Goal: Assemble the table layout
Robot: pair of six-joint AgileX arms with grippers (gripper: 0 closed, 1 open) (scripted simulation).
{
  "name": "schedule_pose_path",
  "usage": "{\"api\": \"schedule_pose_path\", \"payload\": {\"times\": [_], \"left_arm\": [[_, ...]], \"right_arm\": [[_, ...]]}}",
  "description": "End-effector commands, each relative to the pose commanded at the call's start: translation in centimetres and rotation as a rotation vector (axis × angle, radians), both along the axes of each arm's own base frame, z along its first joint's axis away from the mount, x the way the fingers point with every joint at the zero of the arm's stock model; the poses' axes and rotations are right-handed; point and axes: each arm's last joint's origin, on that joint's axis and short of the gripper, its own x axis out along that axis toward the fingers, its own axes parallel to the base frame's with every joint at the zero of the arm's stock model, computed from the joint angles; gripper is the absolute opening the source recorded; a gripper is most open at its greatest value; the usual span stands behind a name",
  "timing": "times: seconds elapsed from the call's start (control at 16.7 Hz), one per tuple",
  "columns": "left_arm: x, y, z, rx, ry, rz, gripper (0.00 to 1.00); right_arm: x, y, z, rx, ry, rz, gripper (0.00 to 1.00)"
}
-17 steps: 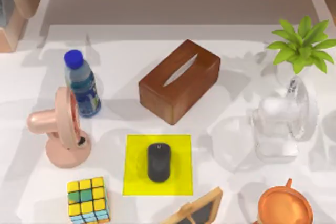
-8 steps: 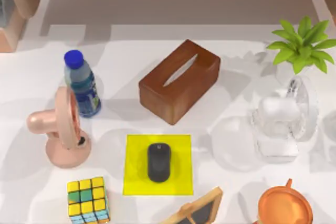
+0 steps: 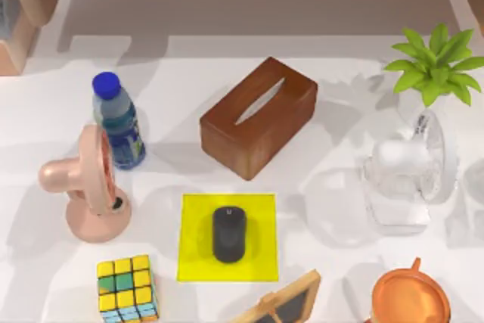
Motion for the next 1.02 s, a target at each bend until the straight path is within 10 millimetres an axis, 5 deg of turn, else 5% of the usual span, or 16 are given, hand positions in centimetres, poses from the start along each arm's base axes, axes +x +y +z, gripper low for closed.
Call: {"api": "schedule_pose_path", "payload": {"times": [0.36, 0.66, 0.9, 1.02], "left_arm": [[1.1, -2.7, -1.2, -0.001, -0.003, -0.004, 1.0], [1.9, -0.3, 0.1, -0.001, -0.003, -0.004, 1.0], [2.0, -0.3, 0.1, 0.0, -0.002, -0.004, 1.0], [2.0, -0.3, 0.1, 0.0, -0.002, -0.004, 0.85]], "right_arm": [[0.0, 0.0, 0.0, 0.0, 0.0, 0.0, 1.0], [0.0, 0.0, 0.0, 0.0, 0.0, 0.0, 1.0], [0.0, 0.0, 0.0, 0.0, 0.0, 0.0, 1.0], [0.0, 0.0, 0.0, 0.0, 0.0, 0.0, 1.0]]}}
